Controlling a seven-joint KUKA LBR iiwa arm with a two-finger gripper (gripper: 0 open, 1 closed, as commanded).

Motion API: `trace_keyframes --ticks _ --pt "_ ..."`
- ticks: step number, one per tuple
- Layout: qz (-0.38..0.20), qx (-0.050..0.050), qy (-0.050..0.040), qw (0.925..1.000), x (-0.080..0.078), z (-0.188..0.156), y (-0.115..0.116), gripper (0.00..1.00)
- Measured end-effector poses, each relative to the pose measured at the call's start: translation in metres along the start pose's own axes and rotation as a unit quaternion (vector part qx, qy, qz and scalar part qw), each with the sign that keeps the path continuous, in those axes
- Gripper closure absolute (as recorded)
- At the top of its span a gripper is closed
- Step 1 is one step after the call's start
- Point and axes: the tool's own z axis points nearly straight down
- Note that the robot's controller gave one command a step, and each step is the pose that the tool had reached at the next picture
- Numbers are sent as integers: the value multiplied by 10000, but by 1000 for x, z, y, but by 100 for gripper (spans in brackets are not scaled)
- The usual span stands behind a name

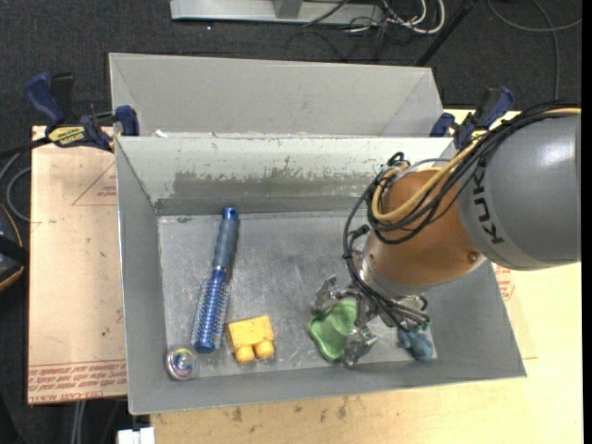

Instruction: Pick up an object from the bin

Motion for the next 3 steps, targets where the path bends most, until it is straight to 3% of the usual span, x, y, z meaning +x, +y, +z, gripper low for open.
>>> trace_keyframes --ticks 1,2,3 --pt "47 17 -19 10000 2 -54 -3 100" --pt "1036 2 -6 9946 -24 -51 20 100" --pt "1047 4 -3 9945 -23 -51 20 0"
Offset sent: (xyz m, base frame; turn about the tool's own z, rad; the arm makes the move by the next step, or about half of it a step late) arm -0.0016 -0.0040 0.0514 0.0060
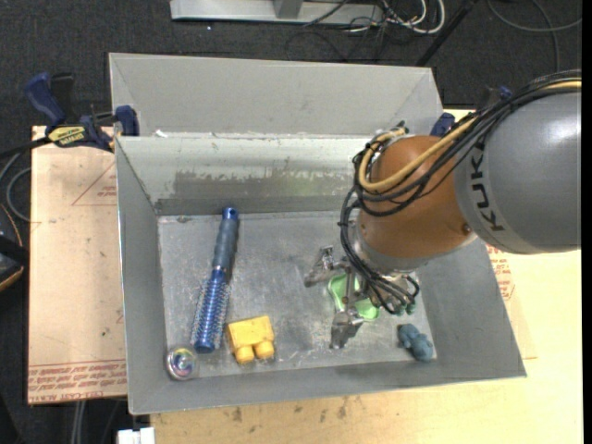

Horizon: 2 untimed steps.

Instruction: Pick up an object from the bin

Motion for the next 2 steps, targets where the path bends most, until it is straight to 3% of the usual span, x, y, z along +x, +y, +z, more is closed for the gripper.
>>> trace_keyframes --ticks 1,2 --pt "-805 -4 6 9968 -27 62 57 0" --pt "-1546 -4 -26 9880 -23 66 132 0"
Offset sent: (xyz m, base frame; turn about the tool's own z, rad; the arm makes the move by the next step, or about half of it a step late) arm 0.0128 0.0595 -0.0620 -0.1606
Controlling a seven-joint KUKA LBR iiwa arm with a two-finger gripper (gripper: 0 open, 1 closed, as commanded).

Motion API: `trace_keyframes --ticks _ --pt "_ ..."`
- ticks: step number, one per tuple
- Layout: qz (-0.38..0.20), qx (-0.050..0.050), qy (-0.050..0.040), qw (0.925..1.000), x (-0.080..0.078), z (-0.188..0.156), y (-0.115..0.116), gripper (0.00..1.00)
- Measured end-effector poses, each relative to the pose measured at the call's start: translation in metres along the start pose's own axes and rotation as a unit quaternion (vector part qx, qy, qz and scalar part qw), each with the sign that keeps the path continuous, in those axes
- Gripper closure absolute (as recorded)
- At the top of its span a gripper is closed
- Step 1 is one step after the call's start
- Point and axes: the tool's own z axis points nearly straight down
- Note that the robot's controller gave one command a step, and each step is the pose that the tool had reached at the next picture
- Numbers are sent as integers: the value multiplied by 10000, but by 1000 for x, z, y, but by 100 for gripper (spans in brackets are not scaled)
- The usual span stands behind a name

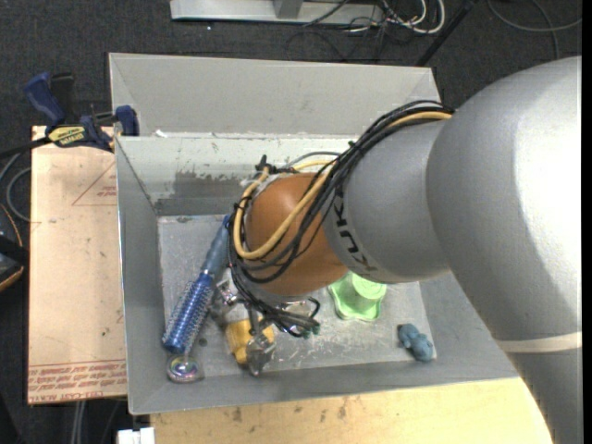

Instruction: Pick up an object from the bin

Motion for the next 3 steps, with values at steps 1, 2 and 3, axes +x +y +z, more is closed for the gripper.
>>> trace_keyframes --ticks 1,2,3 --pt "23 0 -32 10000 -1 -1 -1 100" --pt "37 9 -9 10000 3 -105 0 100" --pt "-46 14 -8 10000 -2 -162 -16 100"
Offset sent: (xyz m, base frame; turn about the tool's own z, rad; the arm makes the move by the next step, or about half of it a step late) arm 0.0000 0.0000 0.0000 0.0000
